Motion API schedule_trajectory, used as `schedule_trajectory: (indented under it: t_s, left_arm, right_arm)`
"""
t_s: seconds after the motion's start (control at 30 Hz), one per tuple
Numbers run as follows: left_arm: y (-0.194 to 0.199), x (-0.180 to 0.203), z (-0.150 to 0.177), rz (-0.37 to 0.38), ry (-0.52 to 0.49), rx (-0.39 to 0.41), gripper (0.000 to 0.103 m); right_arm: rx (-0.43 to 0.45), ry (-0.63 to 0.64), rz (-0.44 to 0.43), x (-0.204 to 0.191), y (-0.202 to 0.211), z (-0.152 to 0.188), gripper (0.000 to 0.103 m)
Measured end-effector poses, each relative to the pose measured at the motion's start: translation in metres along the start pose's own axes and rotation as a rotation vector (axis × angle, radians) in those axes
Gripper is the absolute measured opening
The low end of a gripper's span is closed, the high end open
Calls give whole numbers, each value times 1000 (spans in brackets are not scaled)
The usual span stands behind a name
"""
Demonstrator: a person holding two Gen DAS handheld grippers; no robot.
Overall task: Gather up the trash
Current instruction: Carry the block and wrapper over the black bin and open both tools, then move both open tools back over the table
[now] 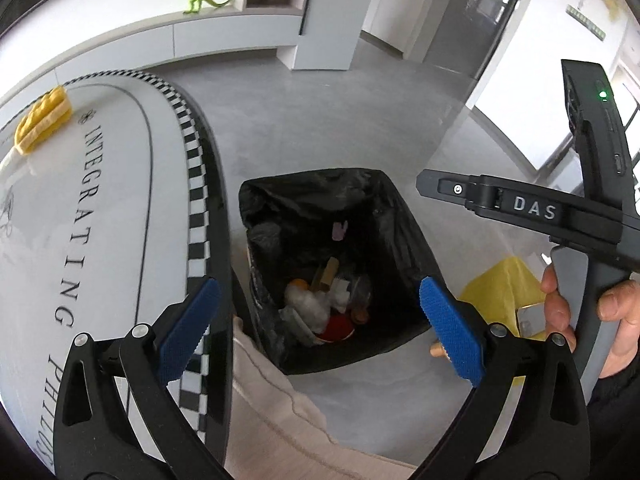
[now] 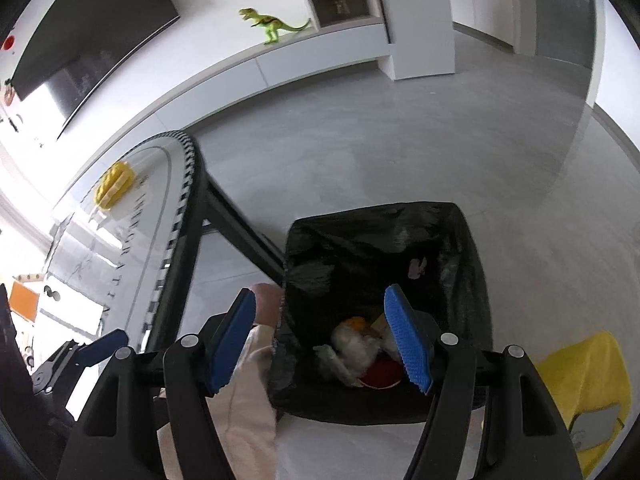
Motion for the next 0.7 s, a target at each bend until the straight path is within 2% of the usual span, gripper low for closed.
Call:
schedule_trajectory:
  t_s: [0.2, 0.47, 0.7]
  left_arm:
    - [16, -27, 3, -25, 59, 29, 97]
    - [53, -83, 6, -66, 162, 106, 97]
    - [73, -133, 9, -127, 213, 134, 97]
  right_arm:
    - [5, 85, -51, -39, 0, -10, 68]
    - [-2, 195, -104, -101, -10, -27, 68]
    - [-20, 275, -135, -155, -30, -42, 68]
Point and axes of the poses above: each gripper's, at about its wrist camera, not at the fingertips, and y roughly against the way its jaws point, x to its right, z to its underside, the point moved 1 cm from there along -y, roughly the way its jaws point, and after that the axes turned 13 degrees about y, right-handed, at the moved point
